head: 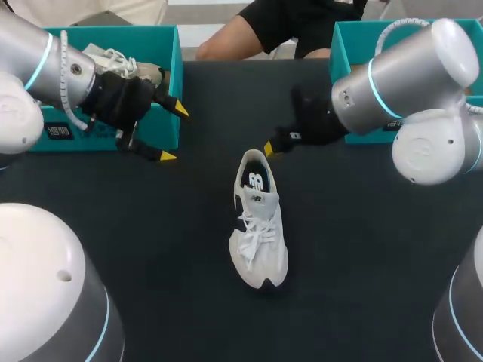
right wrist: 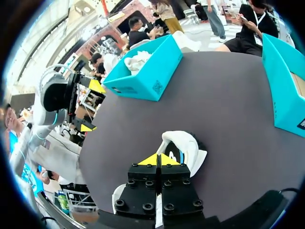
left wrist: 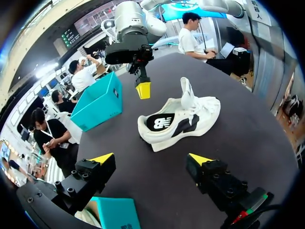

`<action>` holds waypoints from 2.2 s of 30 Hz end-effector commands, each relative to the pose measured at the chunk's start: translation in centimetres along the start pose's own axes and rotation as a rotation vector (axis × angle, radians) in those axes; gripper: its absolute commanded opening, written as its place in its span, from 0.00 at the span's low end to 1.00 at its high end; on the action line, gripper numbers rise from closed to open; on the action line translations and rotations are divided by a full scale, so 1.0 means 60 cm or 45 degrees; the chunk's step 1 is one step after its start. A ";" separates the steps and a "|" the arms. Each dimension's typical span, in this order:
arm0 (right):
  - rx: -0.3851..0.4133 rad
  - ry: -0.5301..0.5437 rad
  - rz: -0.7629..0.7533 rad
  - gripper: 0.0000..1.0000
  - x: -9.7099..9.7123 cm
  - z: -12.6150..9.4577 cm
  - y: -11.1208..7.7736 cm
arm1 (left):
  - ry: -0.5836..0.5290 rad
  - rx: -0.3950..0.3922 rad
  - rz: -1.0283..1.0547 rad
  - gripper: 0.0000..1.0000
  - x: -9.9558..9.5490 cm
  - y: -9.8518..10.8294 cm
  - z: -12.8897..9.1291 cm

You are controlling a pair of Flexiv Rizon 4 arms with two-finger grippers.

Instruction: Take the shoe out of the shoebox, open the shoe tongue, remove and reinsert the insole, then place the shoe into the shoebox

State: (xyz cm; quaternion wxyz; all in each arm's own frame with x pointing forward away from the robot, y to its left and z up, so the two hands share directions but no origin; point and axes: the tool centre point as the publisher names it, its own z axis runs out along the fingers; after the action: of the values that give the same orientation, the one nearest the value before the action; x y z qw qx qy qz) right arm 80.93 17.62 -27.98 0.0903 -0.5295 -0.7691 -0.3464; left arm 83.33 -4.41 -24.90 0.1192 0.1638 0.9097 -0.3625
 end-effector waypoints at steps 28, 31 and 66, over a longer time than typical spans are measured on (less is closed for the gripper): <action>0.004 -0.703 0.138 0.00 -0.013 0.027 -0.011 | -0.018 -0.067 -0.001 1.00 -0.007 -0.001 -0.068; 0.004 -0.703 0.138 0.00 -0.013 0.027 -0.011 | -0.018 -0.067 -0.001 1.00 -0.007 -0.001 -0.068; 0.188 -0.996 0.239 0.00 0.005 0.078 -0.103 | -0.018 -0.067 -0.001 1.00 -0.007 -0.001 -0.068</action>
State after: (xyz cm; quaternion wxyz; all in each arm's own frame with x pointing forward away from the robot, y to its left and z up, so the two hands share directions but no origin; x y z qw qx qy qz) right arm 76.36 19.60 -33.45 -0.1417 -0.6806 -0.7169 -0.0518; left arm 83.36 -1.70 -21.84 0.1294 0.1576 0.9175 -0.3414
